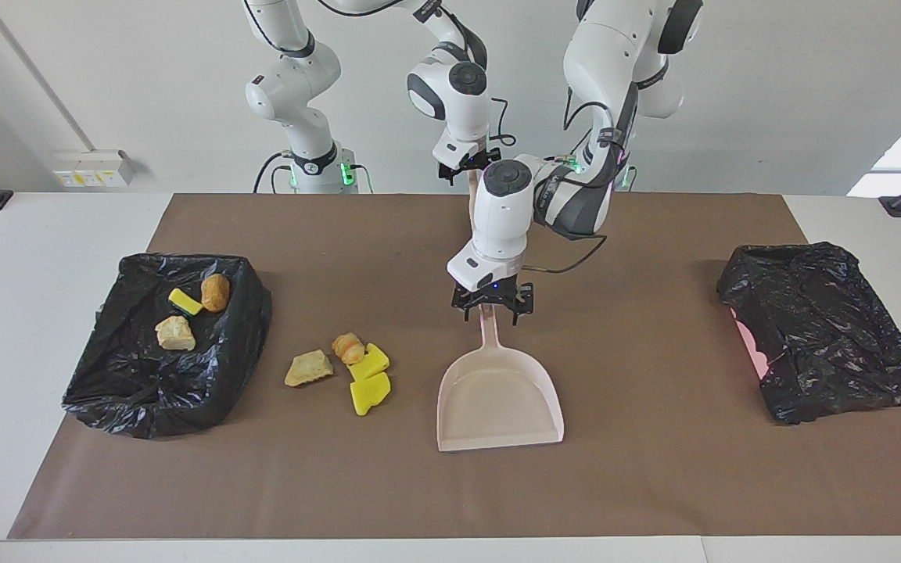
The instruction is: Sweep and dump trash in bin
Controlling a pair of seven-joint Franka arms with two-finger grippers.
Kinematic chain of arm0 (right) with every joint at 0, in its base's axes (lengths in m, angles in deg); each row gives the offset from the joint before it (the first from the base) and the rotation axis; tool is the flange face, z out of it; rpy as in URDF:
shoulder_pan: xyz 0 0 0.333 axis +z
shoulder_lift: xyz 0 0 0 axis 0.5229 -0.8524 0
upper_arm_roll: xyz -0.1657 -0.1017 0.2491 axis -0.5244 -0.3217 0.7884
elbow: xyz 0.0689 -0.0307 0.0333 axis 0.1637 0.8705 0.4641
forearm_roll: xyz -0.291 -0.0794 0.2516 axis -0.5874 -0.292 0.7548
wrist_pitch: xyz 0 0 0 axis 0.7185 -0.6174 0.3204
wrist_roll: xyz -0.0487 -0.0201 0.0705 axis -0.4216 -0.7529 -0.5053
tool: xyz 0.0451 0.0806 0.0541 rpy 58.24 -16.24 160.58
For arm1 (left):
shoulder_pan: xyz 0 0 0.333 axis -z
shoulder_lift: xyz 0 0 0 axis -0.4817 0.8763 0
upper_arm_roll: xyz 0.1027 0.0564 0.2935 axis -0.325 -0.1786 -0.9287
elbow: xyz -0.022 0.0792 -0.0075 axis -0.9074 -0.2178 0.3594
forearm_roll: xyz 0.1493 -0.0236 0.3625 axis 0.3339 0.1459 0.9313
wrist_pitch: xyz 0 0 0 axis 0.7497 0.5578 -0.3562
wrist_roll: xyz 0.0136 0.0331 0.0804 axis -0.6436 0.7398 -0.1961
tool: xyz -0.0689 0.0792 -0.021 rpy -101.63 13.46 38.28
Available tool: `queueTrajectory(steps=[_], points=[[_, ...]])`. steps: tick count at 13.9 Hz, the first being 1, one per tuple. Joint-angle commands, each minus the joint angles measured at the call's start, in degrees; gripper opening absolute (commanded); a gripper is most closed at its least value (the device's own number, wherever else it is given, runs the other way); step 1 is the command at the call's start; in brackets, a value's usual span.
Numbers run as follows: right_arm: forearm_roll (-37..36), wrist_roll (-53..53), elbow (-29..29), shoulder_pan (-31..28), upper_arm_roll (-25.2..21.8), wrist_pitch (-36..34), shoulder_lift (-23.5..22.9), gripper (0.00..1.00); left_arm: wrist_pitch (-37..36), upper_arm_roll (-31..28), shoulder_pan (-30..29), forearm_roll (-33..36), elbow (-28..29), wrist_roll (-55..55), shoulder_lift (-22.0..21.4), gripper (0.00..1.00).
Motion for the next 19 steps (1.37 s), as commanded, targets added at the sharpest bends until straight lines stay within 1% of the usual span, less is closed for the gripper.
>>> queueTrajectory(steps=[1, 3, 4, 5, 6, 7, 9, 11, 12, 14, 15, 16, 17, 19], points=[[1.2, -0.4, 1.6, 0.6, -0.1, 2.3, 0.9, 1.00, 0.4, -1.0, 0.5, 1.4, -1.2, -1.1, 0.3, 1.00], [1.2, -0.2, 1.6, 0.7, -0.1, 2.7, 0.9, 1.00, 0.3, -0.9, 0.2, 1.3, -1.1, -1.0, 0.4, 0.75], [1.2, 0.0, 1.6, 0.9, -0.1, 2.8, 0.9, 0.86, 0.4, -0.9, 0.1, 1.3, -0.8, -1.0, 0.4, 0.67], [1.2, 0.2, 1.6, 0.9, -0.1, 2.8, 0.9, 0.64, 0.4, -0.9, 0.1, 1.3, -0.5, -1.0, 0.4, 0.65], [1.2, 0.3, 1.6, 0.9, -0.1, 2.7, 0.9, 0.41, 0.4, -0.9, 0.1, 1.3, -0.5, -1.0, 0.4, 0.62], [1.2, 0.3, 1.6, 0.9, -0.2, 2.7, 0.8, 0.25, 0.4, -0.9, 0.0, 1.3, -0.7, -0.9, 0.4, 0.59], [1.2, 0.3, 1.6, 0.8, -0.2, 2.8, 0.5, 0.00, 0.5, -0.8, 0.1, 1.2, -0.5, -0.8, 0.4, 0.57], [1.2, 1.0, 0.9, 0.3, -0.2, 2.8, -0.4, 0.00, 0.5, -0.8, 0.1, 1.0, -0.5, -0.6, 0.4, 0.50], [0.8, 1.6, 0.1, 0.2, -0.3, 2.5, -0.9, 0.00, 0.5, -0.8, 0.1, 0.9, -0.6, -0.5, 0.4, 0.43], [0.2, 2.1, -1.0, -0.8, -0.5, 1.6, -0.7, 0.00, 0.4, -0.8, 0.0, 0.9, -0.8, -0.1, 0.4, 0.12], [0.0, 2.8, -1.2, -1.8, -0.7, 0.5, 0.1, 0.00, 0.3, -0.9, -0.2, 0.9, -0.9, 0.6, 0.0, 0.09], [-0.9, 3.4, -1.5, -2.8, -0.8, -1.9, 1.8, 0.00, -0.3, -0.9, -0.2, 0.9, -1.1, 1.9, -0.4, 0.01], [-2.3, 3.5, -2.2, -4.7, -0.8, -4.7, 3.3, 0.00, -0.8, -1.0, -0.8, 0.8, -1.1, 3.9, -0.8, 0.00], [-4.4, 4.9, -3.4, -8.1, -0.9, -9.8, 5.9, 0.00, -4.1, -0.9, -2.6, 0.8, -1.1, 8.4, -3.1, 0.00]])
